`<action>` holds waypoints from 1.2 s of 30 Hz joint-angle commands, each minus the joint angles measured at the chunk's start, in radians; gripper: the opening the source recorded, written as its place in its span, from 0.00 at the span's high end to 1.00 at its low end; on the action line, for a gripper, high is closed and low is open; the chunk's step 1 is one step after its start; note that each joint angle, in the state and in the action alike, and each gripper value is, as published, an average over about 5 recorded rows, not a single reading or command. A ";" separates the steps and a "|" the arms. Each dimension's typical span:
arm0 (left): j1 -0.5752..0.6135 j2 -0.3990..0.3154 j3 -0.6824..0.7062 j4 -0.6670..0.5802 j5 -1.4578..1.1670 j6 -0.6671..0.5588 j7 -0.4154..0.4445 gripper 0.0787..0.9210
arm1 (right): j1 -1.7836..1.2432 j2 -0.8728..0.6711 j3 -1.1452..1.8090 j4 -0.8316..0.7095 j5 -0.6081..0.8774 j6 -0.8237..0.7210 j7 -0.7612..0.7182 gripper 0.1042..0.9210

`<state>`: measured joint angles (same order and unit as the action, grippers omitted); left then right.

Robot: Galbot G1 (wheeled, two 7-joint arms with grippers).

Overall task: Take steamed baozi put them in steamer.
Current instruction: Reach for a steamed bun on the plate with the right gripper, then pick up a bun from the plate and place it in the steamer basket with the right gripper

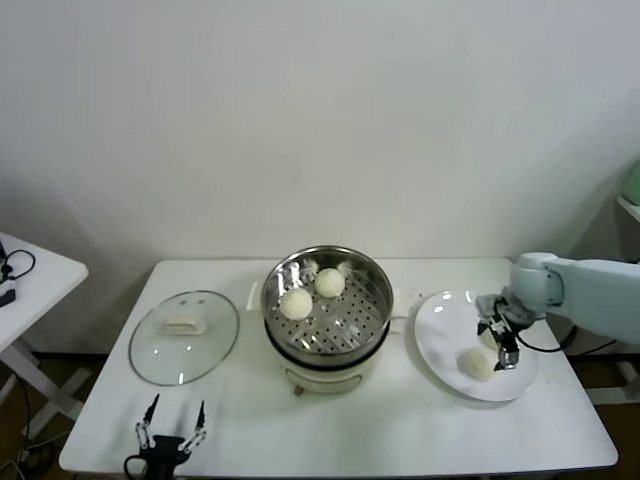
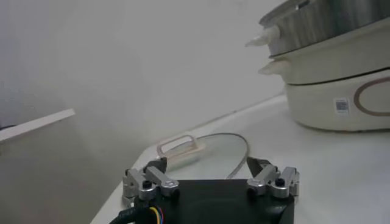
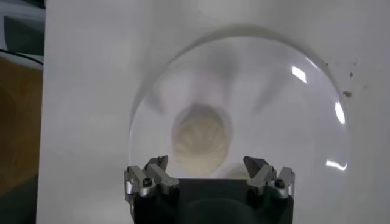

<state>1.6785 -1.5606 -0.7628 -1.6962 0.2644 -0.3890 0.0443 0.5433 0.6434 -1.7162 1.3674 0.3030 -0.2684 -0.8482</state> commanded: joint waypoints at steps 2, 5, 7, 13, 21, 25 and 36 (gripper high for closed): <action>0.005 0.001 -0.002 0.000 0.005 -0.002 -0.001 0.12 | -0.162 -0.010 0.147 -0.062 -0.059 -0.003 0.013 0.12; 0.006 0.003 -0.004 0.002 0.005 -0.003 -0.001 0.12 | -0.175 -0.003 0.165 -0.069 -0.058 -0.005 0.015 0.12; 0.006 0.003 -0.005 0.002 0.005 -0.003 -0.001 0.12 | -0.178 0.000 0.167 -0.070 -0.057 -0.005 0.014 0.12; 0.004 0.002 -0.005 0.003 0.006 -0.001 -0.002 0.12 | -0.187 0.005 0.172 -0.070 -0.056 -0.007 0.012 0.17; 0.003 0.001 -0.006 0.002 0.007 -0.001 -0.003 0.12 | -0.158 0.006 0.169 -0.058 -0.059 -0.005 0.008 0.30; 0.006 0.000 -0.006 0.001 0.008 -0.002 -0.003 0.12 | -0.061 -0.001 0.106 -0.014 -0.039 0.012 -0.009 0.36; 0.009 -0.012 -0.002 -0.006 0.024 -0.001 -0.004 0.12 | 0.639 0.120 -0.234 0.146 0.099 0.258 -0.154 0.40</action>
<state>1.6867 -1.5678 -0.7673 -1.7018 0.2825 -0.3908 0.0408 0.6693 0.6700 -1.7274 1.4079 0.3153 -0.1946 -0.9015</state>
